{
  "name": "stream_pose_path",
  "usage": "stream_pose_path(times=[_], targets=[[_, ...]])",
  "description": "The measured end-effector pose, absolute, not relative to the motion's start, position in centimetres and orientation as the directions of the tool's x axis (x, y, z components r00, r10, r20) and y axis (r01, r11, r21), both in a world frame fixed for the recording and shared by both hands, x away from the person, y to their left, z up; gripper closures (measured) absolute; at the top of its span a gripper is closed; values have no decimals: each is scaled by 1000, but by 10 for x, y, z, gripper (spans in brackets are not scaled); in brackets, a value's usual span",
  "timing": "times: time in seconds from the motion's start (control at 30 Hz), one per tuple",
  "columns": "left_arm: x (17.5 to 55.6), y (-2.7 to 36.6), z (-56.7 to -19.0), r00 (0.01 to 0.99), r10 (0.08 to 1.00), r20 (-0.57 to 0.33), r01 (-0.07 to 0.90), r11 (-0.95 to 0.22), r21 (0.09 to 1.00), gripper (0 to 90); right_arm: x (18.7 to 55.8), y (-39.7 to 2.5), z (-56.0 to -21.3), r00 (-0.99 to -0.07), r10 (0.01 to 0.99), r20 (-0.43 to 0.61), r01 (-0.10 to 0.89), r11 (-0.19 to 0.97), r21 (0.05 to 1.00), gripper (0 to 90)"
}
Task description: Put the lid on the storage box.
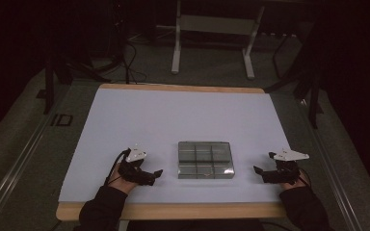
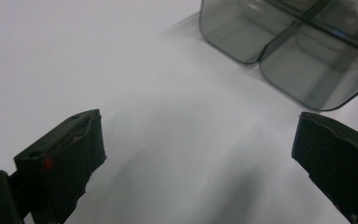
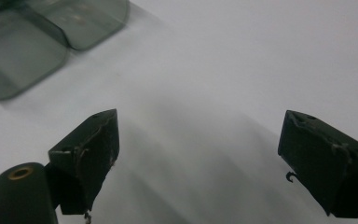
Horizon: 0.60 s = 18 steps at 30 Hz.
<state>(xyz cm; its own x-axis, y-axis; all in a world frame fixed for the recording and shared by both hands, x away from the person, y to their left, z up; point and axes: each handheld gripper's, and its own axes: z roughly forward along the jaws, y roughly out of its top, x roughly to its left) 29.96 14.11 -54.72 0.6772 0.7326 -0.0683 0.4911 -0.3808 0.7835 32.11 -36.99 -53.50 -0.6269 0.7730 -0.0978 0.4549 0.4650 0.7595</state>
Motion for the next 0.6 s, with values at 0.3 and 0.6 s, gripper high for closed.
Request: stream_pose_path(times=[0.3,0.6], targets=[[294,147,-549,646,763,-24,486,-387,784,31,315,-383,-539,-577,810,-106,477,440,761,124],[290,150,-550,614,789,-8,481,-366,796,31,313,-383,-543,-559,819,-133,476,448,757,123]])
